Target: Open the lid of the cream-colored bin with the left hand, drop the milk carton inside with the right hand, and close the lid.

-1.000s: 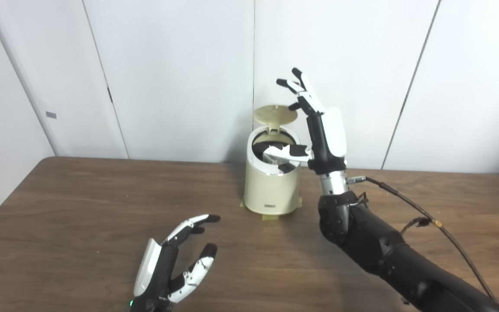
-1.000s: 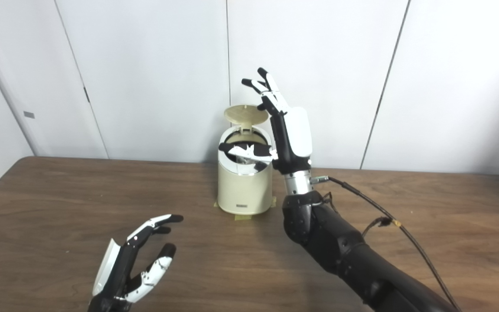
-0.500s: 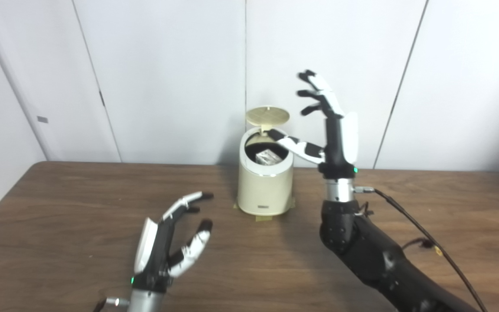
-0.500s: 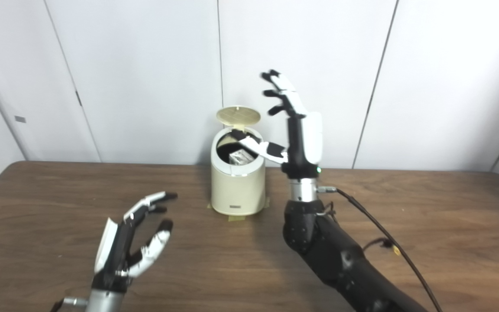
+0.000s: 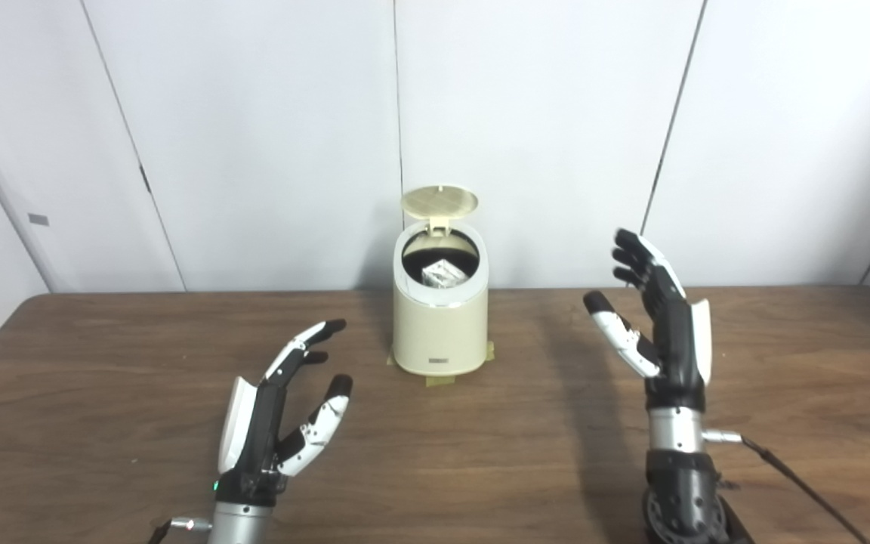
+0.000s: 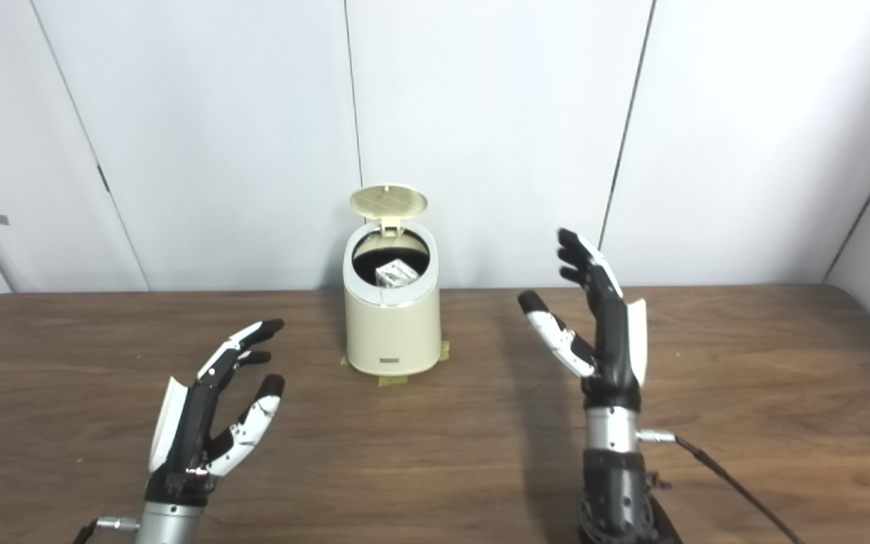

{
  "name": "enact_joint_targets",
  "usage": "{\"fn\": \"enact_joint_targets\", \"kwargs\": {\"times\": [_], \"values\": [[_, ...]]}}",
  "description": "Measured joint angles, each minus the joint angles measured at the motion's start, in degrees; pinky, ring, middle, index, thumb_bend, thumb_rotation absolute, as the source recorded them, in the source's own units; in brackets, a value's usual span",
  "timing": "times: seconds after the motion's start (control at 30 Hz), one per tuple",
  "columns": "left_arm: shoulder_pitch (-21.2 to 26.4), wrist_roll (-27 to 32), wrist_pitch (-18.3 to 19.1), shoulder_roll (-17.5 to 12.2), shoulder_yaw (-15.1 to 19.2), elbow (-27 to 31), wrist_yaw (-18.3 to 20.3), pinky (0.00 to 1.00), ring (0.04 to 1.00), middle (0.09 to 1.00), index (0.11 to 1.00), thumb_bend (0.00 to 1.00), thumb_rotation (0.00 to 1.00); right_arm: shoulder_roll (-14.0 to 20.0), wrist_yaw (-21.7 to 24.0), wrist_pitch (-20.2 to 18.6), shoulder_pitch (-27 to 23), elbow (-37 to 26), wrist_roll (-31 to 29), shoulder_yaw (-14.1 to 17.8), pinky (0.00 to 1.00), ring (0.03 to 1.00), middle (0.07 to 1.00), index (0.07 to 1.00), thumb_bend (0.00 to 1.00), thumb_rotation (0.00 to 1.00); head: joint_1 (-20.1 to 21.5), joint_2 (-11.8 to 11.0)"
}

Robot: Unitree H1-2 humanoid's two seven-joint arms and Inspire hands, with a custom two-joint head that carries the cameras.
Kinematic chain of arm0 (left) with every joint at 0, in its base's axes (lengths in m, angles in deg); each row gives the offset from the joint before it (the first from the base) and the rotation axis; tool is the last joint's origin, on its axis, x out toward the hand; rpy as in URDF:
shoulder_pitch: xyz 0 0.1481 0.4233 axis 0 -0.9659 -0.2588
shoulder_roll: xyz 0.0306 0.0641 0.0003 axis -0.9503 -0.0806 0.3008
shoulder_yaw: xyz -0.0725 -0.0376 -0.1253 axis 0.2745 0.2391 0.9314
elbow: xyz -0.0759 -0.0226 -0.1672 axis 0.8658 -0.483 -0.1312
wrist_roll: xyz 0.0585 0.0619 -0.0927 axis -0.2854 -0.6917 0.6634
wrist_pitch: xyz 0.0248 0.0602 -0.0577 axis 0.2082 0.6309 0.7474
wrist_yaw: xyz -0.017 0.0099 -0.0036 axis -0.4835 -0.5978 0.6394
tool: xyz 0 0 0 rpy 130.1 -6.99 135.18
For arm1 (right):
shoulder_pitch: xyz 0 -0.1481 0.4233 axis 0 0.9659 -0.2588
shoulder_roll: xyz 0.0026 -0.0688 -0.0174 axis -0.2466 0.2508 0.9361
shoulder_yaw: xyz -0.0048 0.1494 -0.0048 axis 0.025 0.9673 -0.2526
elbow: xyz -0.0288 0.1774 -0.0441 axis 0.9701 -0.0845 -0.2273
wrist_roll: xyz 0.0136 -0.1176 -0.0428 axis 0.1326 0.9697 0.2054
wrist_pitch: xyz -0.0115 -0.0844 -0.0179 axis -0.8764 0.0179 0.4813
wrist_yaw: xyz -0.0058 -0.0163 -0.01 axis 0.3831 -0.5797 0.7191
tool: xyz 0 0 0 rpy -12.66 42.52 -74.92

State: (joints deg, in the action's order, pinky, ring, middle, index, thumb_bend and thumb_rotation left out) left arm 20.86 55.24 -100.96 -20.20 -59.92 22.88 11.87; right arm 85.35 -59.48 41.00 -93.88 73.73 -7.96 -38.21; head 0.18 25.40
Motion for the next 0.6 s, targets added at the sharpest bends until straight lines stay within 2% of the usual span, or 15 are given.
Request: {"fn": "enact_joint_targets", "kwargs": {"times": [0.13, 0.23, 0.37, 0.5, 0.57, 0.6], "values": [[0.2, -0.3, 0.0, 0.1, 0.0, -0.1, -0.2, 0.73, 0.823, 0.829, 0.812, 0.38, 0.63, -1.9, 4.2, -1.5, 3.5, -2.6, -1.0, 2.5, 0.76, 0.828, 0.839, 0.84, 0.39, 0.5, 0.2, -0.2], [0.2, -0.3, 0.0, 0.1, 0.1, -0.1, -0.5, 0.74, 0.826, 0.831, 0.814, 0.37, 0.63, -3.1, 6.8, -3.6, 6.8, -3.9, -1.0, 3.8, 0.74, 0.805, 0.821, 0.818, 0.29, 0.47, 0.0, -0.3], [0.0, -0.3, 0.0, 0.1, 0.2, -0.1, -0.5, 0.74, 0.828, 0.832, 0.816, 0.37, 0.64, -4.3, 8.9, -4.6, 9.5, -5.3, -0.9, 5.6, 0.71, 0.771, 0.79, 0.785, 0.27, 0.49, 0.0, -0.3], [0.0, -0.3, -0.1, 0.0, 0.1, -0.1, -0.5, 0.71, 0.805, 0.821, 0.809, 0.34, 0.62, -4.5, 11.1, -4.8, 10.3, -6.3, 0.1, 6.0, 0.65, 0.736, 0.758, 0.749, 0.26, 0.37, -0.1, -0.3], [0.0, -0.3, -0.1, 0.0, 0.1, -0.1, -0.5, 0.7, 0.797, 0.815, 0.802, 0.34, 0.61, -4.4, 12.1, -4.8, 10.3, -6.2, 1.6, 5.9, 0.63, 0.722, 0.745, 0.734, 0.26, 0.29, -0.1, -0.1], [0.0, -0.2, -0.1, 0.0, 0.1, -0.1, -0.5, 0.7, 0.789, 0.805, 0.794, 0.34, 0.61, -4.4, 12.4, -4.8, 10.3, -6.1, 2.8, 5.8, 0.59, 0.684, 0.717, 0.711, 0.27, 0.23, 0.0, -0.1]]}}
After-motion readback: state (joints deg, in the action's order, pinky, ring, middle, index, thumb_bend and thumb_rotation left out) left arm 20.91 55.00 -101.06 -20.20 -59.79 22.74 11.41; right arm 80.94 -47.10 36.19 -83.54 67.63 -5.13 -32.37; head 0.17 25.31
